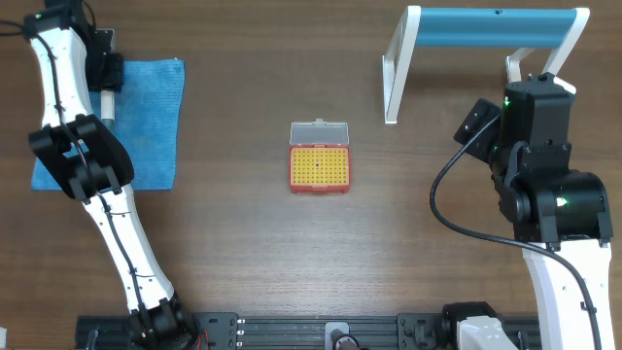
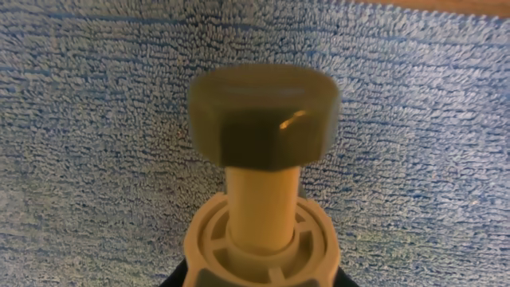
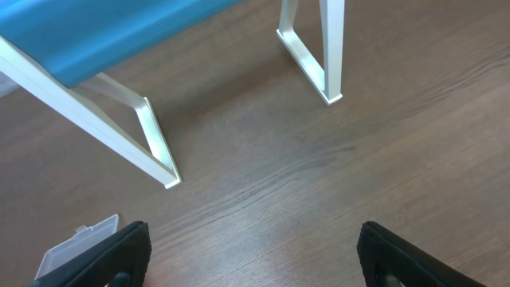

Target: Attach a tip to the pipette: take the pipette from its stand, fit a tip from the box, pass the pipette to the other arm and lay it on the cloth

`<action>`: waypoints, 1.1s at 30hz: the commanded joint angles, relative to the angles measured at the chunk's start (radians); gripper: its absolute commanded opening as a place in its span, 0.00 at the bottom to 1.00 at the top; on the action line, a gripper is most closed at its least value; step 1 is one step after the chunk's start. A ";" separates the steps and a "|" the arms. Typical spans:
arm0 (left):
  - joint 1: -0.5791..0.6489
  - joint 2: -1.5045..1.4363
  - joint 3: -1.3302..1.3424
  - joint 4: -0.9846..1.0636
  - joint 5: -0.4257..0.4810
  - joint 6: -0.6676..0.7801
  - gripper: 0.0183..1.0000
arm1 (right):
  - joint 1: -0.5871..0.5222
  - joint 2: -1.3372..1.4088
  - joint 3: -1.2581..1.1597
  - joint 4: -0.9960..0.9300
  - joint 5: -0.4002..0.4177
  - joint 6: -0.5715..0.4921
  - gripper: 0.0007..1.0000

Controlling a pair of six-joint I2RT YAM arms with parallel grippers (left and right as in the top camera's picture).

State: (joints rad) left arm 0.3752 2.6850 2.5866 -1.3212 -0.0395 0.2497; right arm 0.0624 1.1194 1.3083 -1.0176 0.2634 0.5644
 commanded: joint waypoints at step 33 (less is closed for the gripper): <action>-0.088 -1.061 -0.019 -0.378 0.055 -0.182 0.94 | 0.039 -0.359 -0.004 0.028 0.254 -0.153 0.84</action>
State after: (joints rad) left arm 0.2852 1.8301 2.7453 -1.6894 -0.0368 0.0582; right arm 0.0727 0.8200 1.3094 -0.9360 0.4816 0.4576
